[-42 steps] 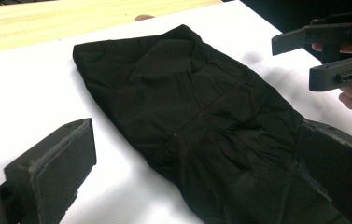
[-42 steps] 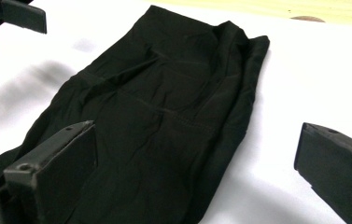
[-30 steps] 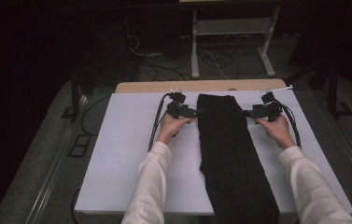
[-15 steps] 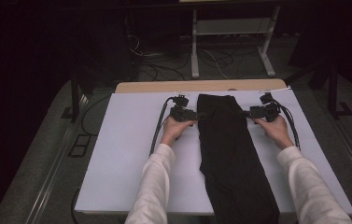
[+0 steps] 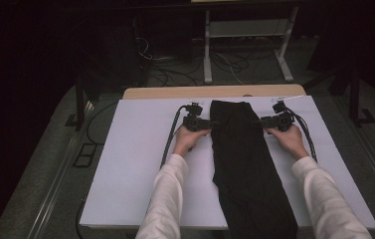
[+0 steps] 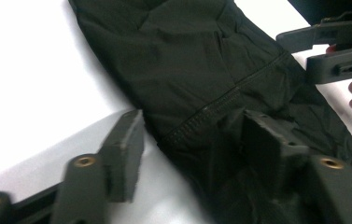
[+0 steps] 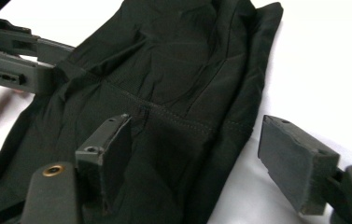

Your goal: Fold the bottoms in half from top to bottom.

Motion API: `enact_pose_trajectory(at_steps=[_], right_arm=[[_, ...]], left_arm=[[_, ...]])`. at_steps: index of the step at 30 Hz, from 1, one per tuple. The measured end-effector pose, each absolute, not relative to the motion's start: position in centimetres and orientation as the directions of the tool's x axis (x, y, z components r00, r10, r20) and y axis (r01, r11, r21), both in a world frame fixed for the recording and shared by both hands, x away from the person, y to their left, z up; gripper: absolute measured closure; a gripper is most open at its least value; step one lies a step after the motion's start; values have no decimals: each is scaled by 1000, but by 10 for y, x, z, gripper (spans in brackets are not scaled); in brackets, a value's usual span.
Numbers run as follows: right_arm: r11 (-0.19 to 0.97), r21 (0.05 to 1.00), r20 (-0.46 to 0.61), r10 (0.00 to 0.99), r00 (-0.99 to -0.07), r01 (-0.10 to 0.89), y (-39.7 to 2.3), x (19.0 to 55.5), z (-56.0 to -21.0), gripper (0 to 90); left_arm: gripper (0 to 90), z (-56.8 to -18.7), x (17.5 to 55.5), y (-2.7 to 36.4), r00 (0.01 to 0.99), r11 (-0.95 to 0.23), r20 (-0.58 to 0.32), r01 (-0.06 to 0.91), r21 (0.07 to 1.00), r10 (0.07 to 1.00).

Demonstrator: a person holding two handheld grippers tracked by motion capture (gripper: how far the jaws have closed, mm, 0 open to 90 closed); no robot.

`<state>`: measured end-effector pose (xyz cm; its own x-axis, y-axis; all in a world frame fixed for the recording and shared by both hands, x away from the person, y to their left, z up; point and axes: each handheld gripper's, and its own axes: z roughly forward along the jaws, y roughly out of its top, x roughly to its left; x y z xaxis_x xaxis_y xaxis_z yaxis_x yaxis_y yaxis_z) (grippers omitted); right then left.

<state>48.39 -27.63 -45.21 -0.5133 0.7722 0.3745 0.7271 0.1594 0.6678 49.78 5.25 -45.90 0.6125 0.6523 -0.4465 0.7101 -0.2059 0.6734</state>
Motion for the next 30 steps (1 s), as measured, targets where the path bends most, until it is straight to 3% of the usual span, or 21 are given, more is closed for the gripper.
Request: enact_pose_trajectory(at_steps=[2, 6, 13, 17, 30], right_arm=[[158, 661, 376, 776, -507, 733, -273, 485, -454, 316], [144, 671, 373, 781, -500, 727, -271, 485, -455, 479], [152, 673, 363, 786, -501, 724, -267, 483, -452, 776], [162, 672, 357, 783, -508, 722, -265, 479, -448, 815], [111, 695, 399, 763, -509, 711, -268, 463, -438, 824]], left_arm=[[497, -460, 498, 52, 612, -208, -450, 713, 670, 651], [624, -459, 496, 49, 617, -232, -415, 704, 671, 669], [813, -459, 494, 43, 597, -200, -449, 721, 664, 664], [839, -457, 492, 40, 605, -202, -442, 712, 673, 662], [846, -448, 479, 43, 623, -194, -430, 687, 700, 654]])
